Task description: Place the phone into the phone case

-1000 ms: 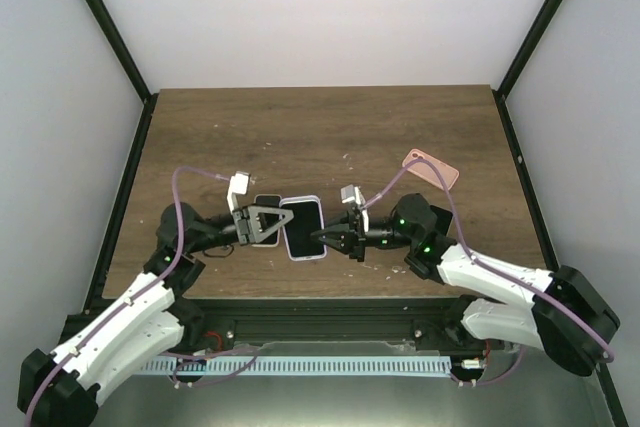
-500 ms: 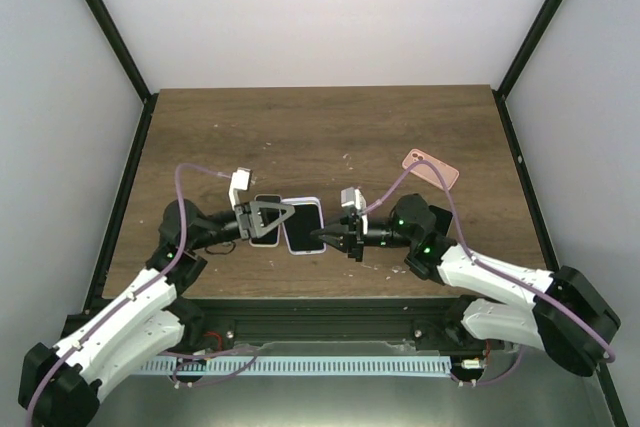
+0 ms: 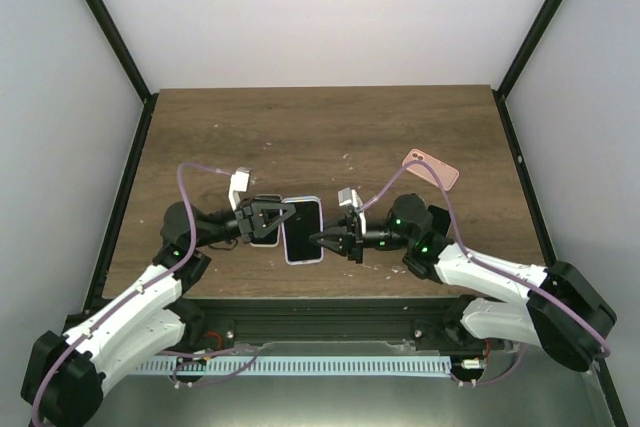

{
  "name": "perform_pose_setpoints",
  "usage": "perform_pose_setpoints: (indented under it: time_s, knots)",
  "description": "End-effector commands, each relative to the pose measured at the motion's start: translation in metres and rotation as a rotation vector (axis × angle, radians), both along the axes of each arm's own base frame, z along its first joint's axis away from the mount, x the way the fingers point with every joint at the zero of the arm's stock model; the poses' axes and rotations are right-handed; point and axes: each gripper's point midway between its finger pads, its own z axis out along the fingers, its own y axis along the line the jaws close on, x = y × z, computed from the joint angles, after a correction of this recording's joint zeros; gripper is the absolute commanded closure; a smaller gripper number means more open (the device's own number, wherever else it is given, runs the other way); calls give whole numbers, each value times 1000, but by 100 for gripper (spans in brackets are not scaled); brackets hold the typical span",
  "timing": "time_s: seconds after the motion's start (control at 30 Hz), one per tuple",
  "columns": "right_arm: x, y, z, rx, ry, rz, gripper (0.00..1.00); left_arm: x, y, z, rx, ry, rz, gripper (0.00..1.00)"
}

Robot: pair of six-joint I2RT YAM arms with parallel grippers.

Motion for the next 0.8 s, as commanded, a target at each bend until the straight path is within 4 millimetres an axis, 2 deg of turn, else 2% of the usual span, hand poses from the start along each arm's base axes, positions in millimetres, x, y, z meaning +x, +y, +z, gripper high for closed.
perform_pose_setpoints:
  time_s: [0.0,0.23,0.3,0.33,0.4,0.47,0.57,0.77]
  knots:
    - [17,3,7,24,-114,-89,86,-13,-6,-6,-6,143,-87,87]
    - [9,3,24,77,-29,-40,75,-13,-8,-11,7,112,-101,88]
    - [7,4,27,87,-19,-27,78,-14,-9,-10,8,107,-111,88]
    - [6,4,29,92,-22,-20,85,-13,-9,-10,10,108,-110,87]
    - [5,3,30,103,-40,-18,98,-13,-10,-8,15,116,-114,82]
    - [2,1,29,110,-69,-13,99,-13,-9,-5,14,127,-115,69]
    - [1,0,24,96,-99,-11,99,-11,-8,-2,16,153,-95,55]
    - [8,1,16,49,-137,-50,99,-10,-6,2,14,175,-79,51]
